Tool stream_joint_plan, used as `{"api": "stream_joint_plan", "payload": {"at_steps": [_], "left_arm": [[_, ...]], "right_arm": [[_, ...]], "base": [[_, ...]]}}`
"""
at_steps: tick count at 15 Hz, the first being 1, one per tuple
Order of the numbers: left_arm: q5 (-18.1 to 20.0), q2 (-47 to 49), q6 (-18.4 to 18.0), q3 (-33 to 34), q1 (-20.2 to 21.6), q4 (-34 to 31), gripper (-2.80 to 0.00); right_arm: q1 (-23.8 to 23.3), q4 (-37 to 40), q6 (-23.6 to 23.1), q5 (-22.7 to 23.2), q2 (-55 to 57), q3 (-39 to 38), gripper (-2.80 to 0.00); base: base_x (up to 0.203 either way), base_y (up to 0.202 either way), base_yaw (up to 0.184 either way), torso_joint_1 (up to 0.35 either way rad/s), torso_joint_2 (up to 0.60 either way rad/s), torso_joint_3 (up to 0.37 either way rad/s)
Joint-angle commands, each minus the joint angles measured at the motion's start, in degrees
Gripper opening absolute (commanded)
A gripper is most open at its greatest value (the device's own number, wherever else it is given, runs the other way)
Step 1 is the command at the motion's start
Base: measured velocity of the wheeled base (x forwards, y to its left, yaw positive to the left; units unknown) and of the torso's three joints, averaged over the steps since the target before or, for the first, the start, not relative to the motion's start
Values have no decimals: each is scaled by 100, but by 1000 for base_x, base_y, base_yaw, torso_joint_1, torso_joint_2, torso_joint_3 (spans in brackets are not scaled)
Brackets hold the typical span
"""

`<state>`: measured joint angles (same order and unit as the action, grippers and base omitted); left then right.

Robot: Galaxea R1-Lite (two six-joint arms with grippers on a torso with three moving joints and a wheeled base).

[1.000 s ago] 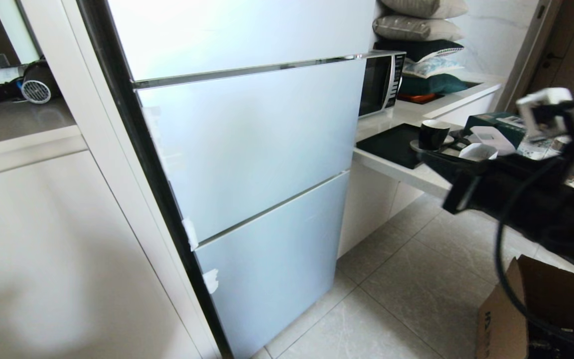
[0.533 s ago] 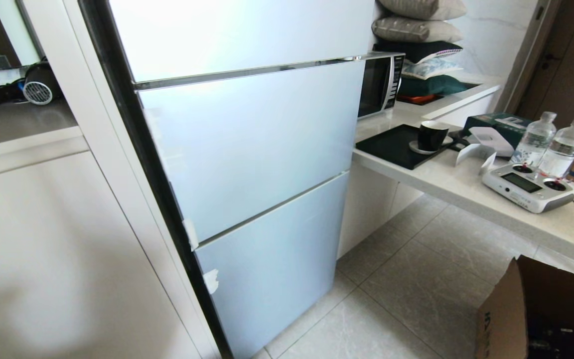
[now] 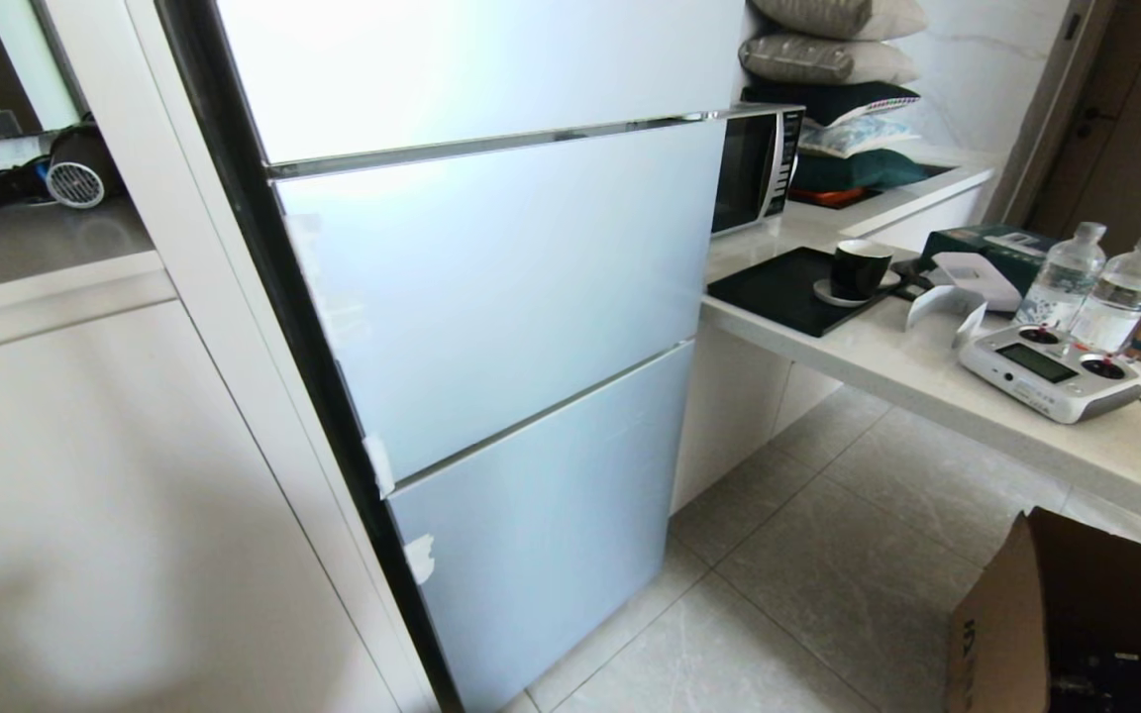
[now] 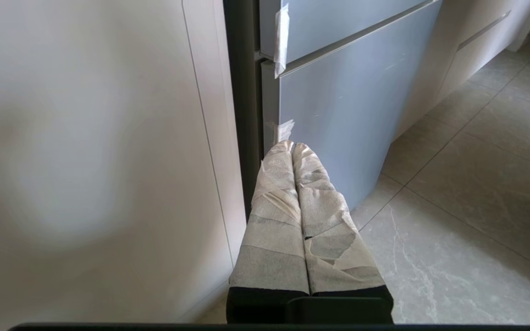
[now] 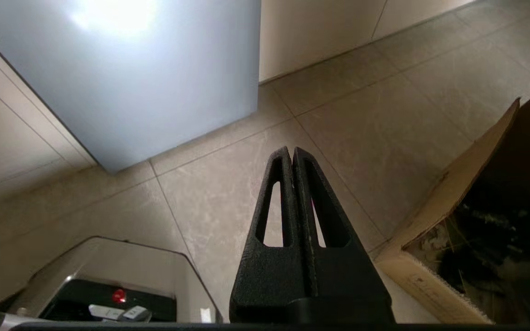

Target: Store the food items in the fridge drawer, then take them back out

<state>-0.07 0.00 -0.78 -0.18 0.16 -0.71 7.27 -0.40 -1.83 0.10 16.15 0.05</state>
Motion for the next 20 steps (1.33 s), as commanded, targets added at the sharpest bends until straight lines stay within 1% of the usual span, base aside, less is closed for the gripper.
{"api": "stream_joint_plan", "payload": {"at_steps": [1, 3, 4, 5, 6, 7, 8, 9, 10, 12, 13, 15, 17, 18, 20], "left_arm": [[-1, 0, -1, 1, 2, 0, -280], [-1, 0, -1, 1, 2, 0, -280], [-1, 0, -1, 1, 2, 0, -280], [-1, 0, -1, 1, 2, 0, -280], [-1, 0, -1, 1, 2, 0, -280], [-1, 0, -1, 1, 2, 0, -280], [-1, 0, -1, 1, 2, 0, -280], [-1, 0, -1, 1, 2, 0, -280], [-1, 0, -1, 1, 2, 0, -280], [-1, 0, -1, 1, 2, 0, -280], [-1, 0, -1, 1, 2, 0, -280], [-1, 0, -1, 1, 2, 1, -280], [-1, 0, -1, 1, 2, 0, -280], [-1, 0, -1, 1, 2, 0, -280], [-1, 0, -1, 1, 2, 0, -280]], "right_arm": [[11, -4, 87, -19, -42, -5, -280], [-5, -4, -137, 0, 2, -5, -280], [72, -4, -158, 21, -14, -5, -280], [260, -1, -133, 9, -27, -4, -280], [363, -3, -10, 0, -46, -5, -280], [363, -4, 109, -7, -50, -5, -280], [363, -12, 122, -18, -42, -5, -280], [309, -5, 85, -36, 4, -8, -280], [100, -4, 1, -31, 58, -9, -280], [-569, 2, -131, 6, 25, -9, -280], [-654, 3, -157, 21, -213, -10, -280], [-691, 23, -308, 110, -1168, -9, -280], [-724, 58, -411, 145, -1623, -6, -280], [-734, 59, -216, 92, -1626, -5, -280], [-736, 58, -90, 56, -1624, -5, -280]], "base": [[0, 0, 0, 0, 0, 0], [0, 0, 0, 0, 0, 0], [0, 0, 0, 0, 0, 0], [0, 0, 0, 0, 0, 0], [0, 0, 0, 0, 0, 0], [0, 0, 0, 0, 0, 0], [0, 0, 0, 0, 0, 0], [0, 0, 0, 0, 0, 0], [0, 0, 0, 0, 0, 0], [0, 0, 0, 0, 0, 0], [0, 0, 0, 0, 0, 0], [0, 0, 0, 0, 0, 0], [0, 0, 0, 0, 0, 0], [0, 0, 0, 0, 0, 0], [0, 0, 0, 0, 0, 0]]}}
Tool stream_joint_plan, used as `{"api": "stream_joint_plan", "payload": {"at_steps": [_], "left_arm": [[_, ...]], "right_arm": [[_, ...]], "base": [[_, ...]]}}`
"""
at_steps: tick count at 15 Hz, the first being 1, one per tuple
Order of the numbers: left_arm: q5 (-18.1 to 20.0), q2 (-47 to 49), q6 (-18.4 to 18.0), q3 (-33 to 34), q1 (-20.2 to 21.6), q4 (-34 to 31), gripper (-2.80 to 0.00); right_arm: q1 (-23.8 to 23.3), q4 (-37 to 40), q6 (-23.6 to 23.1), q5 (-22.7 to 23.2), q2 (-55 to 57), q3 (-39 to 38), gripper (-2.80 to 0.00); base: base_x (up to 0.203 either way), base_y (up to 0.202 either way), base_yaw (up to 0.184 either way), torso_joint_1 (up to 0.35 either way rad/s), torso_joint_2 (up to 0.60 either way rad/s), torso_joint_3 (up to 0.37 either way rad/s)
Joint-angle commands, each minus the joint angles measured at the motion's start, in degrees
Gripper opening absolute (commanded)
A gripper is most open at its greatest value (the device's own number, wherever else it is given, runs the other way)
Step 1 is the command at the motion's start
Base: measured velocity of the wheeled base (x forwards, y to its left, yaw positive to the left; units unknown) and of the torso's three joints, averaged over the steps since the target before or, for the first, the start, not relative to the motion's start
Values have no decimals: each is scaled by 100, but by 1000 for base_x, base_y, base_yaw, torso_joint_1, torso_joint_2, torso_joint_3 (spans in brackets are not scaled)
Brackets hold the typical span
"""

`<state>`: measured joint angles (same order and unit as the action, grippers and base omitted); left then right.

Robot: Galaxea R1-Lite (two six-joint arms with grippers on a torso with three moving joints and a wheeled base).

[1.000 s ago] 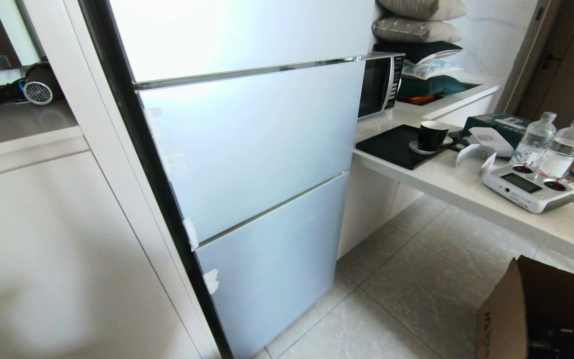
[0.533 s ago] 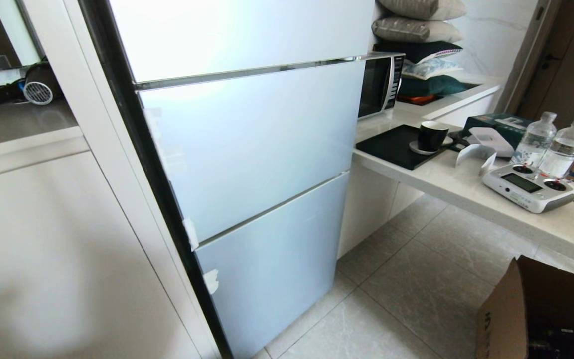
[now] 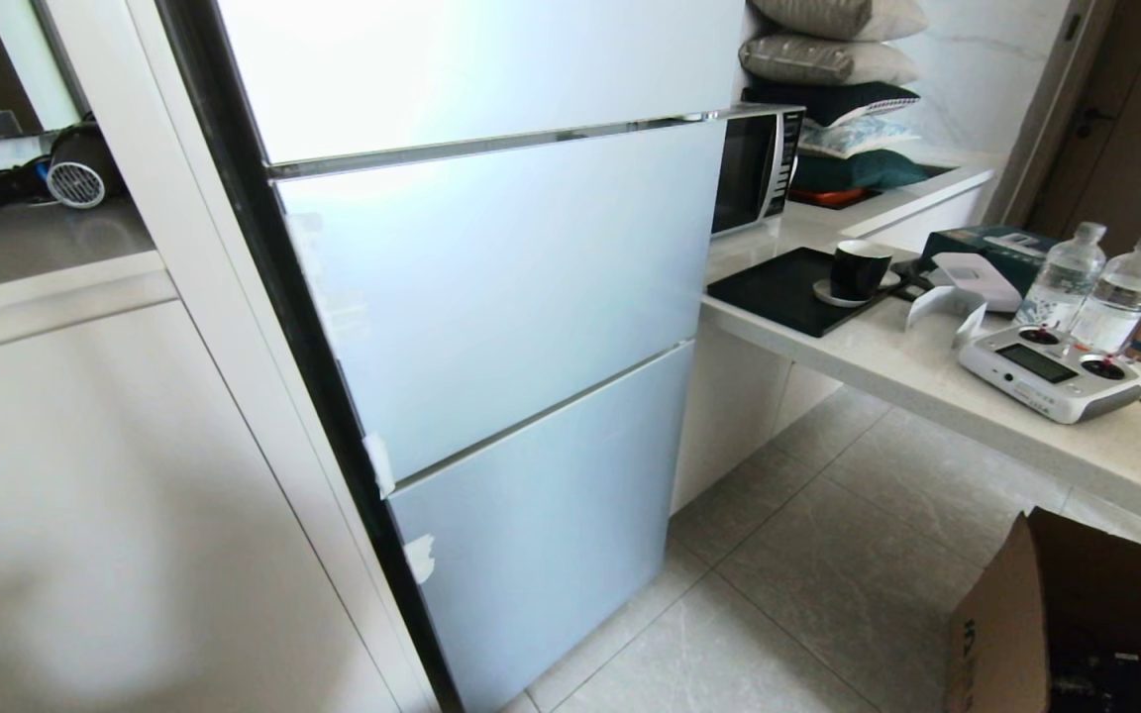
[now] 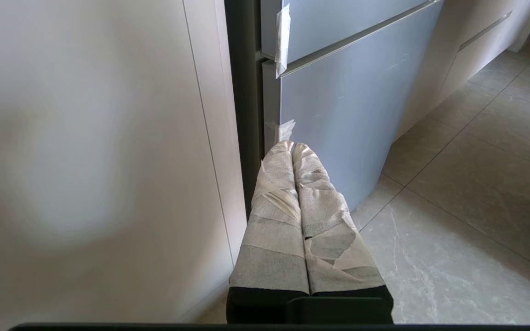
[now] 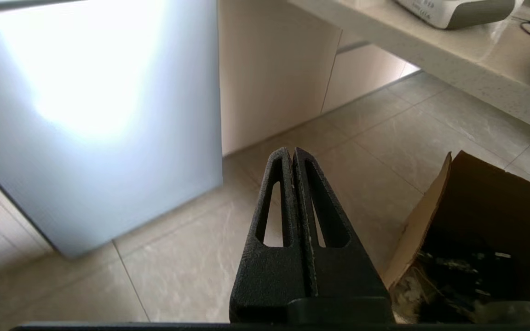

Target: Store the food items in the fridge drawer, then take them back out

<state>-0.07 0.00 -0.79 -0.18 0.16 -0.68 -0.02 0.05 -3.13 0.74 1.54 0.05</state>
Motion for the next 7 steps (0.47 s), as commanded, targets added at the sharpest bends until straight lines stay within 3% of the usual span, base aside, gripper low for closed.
{"api": "stream_joint_plan", "payload": {"at_steps": [1, 7], "left_arm": [[-1, 0, 0, 1, 2, -2, -280], [-1, 0, 0, 1, 2, -2, -280]], "right_arm": [[-6, 2, 215, -54, -163, -5, -280], [-15, -14, 313, -92, -163, -5, -280]], "base": [[0, 0, 0, 0, 0, 0], [0, 0, 0, 0, 0, 0]]}}
